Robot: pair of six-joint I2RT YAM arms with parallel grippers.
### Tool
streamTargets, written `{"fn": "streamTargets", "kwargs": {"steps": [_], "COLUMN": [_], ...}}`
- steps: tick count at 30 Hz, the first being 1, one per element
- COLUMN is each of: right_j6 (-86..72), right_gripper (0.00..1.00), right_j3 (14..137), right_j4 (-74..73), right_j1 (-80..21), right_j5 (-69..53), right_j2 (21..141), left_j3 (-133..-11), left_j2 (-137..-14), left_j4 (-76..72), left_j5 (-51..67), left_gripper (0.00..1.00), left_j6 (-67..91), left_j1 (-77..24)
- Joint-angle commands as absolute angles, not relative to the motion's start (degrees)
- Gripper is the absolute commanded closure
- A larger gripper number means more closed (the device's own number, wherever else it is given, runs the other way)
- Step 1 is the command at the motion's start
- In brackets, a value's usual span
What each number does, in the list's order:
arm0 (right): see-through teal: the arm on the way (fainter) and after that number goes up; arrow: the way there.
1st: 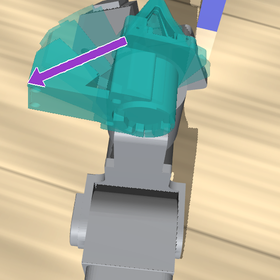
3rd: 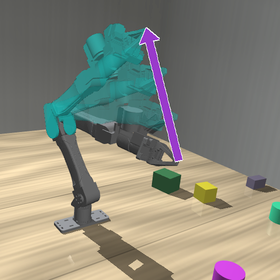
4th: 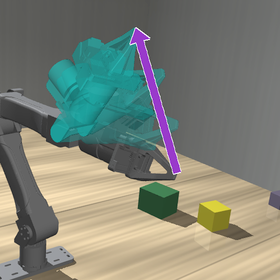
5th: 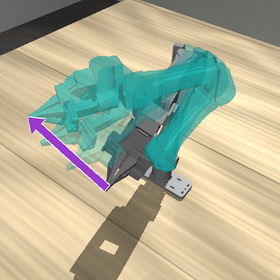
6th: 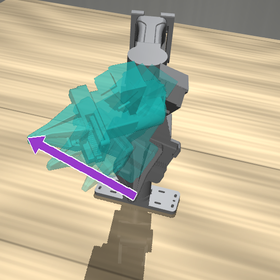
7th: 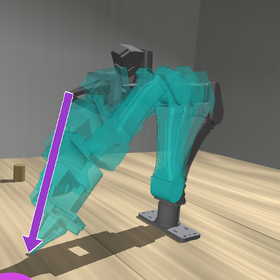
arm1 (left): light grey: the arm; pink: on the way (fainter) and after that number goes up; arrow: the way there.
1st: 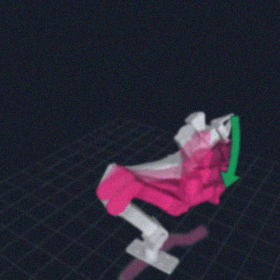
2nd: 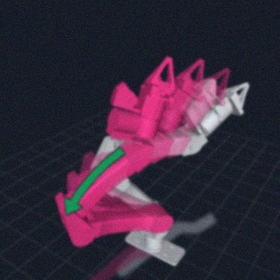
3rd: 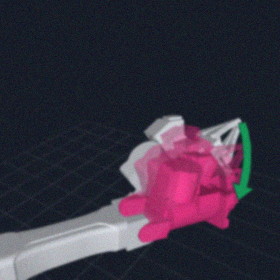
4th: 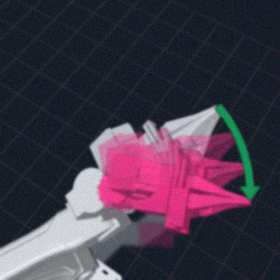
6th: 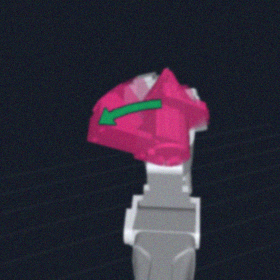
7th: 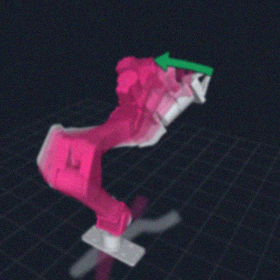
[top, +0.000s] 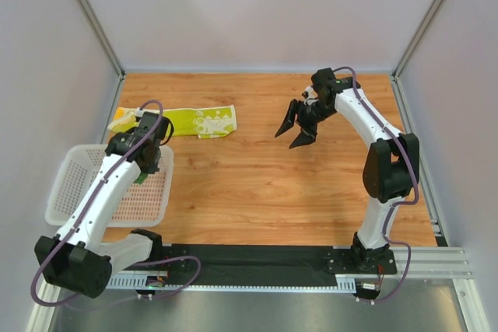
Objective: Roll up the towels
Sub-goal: Place the rolled towel into the container
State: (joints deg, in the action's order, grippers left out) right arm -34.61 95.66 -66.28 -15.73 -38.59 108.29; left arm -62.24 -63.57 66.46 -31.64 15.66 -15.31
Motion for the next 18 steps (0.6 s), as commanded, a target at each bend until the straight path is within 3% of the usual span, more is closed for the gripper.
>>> {"fn": "streamTargets", "kwargs": {"steps": [1, 9, 18], "right_j6": [-34.19, -33.57, -33.49], "right_gripper": [0.38, 0.39, 0.39], "right_j3": [94.75, 92.03, 89.21], "right_j4": [-64.43, -62.93, -61.00], "right_j1": [-15.91, -15.82, -15.64], "right_j5": [-39.81, -39.73, -40.34], "right_j2": [105.21, 105.29, 105.82], "left_j3": [-60.74, -57.74, -62.75], "left_j2": [-67.48, -78.83, -89.02], "left_j4": [60.74, 55.64, 52.22], "left_j5": [-30.06, -21.63, -21.63], "left_gripper": [1.00, 1.00, 1.00], "left_j6": [11.17, 6.95, 3.53], "left_j1": [-14.41, -13.10, -11.16]}}
